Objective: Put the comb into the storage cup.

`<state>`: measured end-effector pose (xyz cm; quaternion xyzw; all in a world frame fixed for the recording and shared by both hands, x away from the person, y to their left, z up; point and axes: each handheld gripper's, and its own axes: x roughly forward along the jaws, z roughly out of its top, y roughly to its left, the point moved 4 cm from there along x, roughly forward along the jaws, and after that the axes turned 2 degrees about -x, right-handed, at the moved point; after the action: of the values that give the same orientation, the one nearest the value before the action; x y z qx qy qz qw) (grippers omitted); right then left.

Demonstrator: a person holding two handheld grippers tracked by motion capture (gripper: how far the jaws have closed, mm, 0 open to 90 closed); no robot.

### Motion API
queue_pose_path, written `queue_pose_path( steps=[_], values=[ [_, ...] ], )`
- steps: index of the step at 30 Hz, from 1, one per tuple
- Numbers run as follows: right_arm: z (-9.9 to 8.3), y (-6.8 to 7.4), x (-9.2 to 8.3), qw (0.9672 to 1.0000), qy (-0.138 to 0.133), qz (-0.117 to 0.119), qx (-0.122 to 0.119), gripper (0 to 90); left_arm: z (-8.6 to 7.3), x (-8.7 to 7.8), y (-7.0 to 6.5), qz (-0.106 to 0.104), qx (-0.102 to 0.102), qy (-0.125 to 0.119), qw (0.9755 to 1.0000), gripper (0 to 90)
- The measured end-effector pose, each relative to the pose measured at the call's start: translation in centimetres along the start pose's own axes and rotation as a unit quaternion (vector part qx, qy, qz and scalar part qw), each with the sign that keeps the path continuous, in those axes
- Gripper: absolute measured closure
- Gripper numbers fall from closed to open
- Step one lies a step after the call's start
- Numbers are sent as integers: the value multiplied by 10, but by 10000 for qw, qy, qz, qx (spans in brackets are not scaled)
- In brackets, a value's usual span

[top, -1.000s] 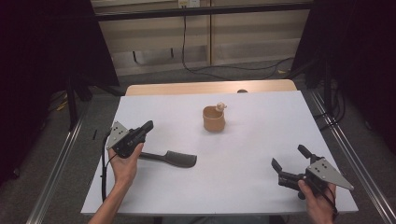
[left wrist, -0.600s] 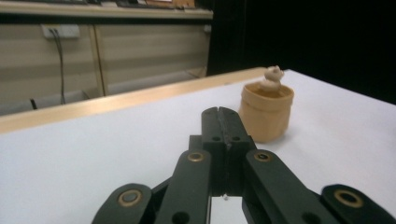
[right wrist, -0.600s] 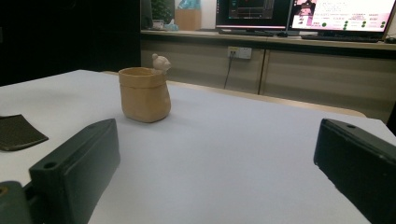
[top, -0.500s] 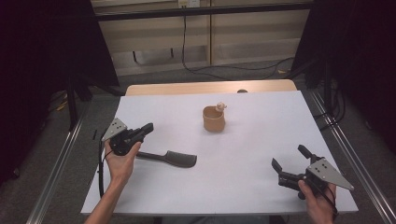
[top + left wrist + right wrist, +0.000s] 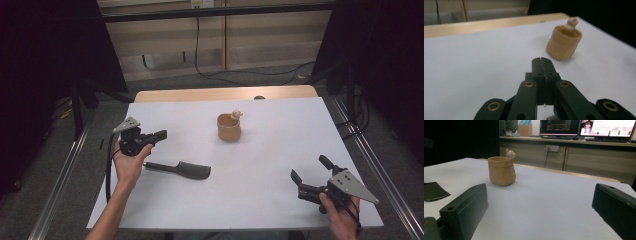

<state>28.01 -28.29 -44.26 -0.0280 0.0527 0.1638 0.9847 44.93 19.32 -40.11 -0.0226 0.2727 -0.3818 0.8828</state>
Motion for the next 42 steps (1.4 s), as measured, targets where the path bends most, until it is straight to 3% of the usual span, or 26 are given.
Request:
queue_pose_path(
  steps=[4, 7, 10, 12, 13, 20, 23, 24, 25, 30, 42],
  values=[
    [0, 0, -1, 10000, 13, 6, 7, 0, -1, 2, 3, 57, -27, 249, 9997, 900],
    [0, 0, -1, 10000, 6, 4, 4, 0, -7, 4, 3, 191, 170, 544, 9982, 900],
    [0, 0, -1, 10000, 11, 8, -18, 0, -14, 7, 6, 237, 213, 843, 9959, 900],
    [0, 0, -1, 10000, 13, 16, -13, 0, -16, 9, 7, 293, 241, 908, 9951, 900],
    [0, 1, -2, 10000, 3, 31, -19, 0, -21, 11, 10, 353, 269, 1086, 9931, 900],
    [0, 1, -2, 10000, 3, 47, -11, 0, -22, 6, 16, 381, 198, 1195, 9919, 900],
    [0, 1, -2, 10000, 4, 46, -8, 0, -24, 3, 20, 463, 215, 1305, 9901, 900],
    [0, 1, -2, 10000, 1, 42, -15, 0, -26, 3, 23, 648, 285, 1258, 9895, 900],
    [0, 1, -2, 10000, 4, 46, -9, 0, -27, 3, 24, 670, 256, 1280, 9892, 900],
    [0, 1, -2, 10000, 6, 37, -19, 0, -33, 5, 28, 657, 267, 1581, 9849, 900],
    [0, 1, -2, 10000, -6, 35, -10, 0, -44, 8, 28, 723, 346, 1850, 9795, 900]
  ],
)
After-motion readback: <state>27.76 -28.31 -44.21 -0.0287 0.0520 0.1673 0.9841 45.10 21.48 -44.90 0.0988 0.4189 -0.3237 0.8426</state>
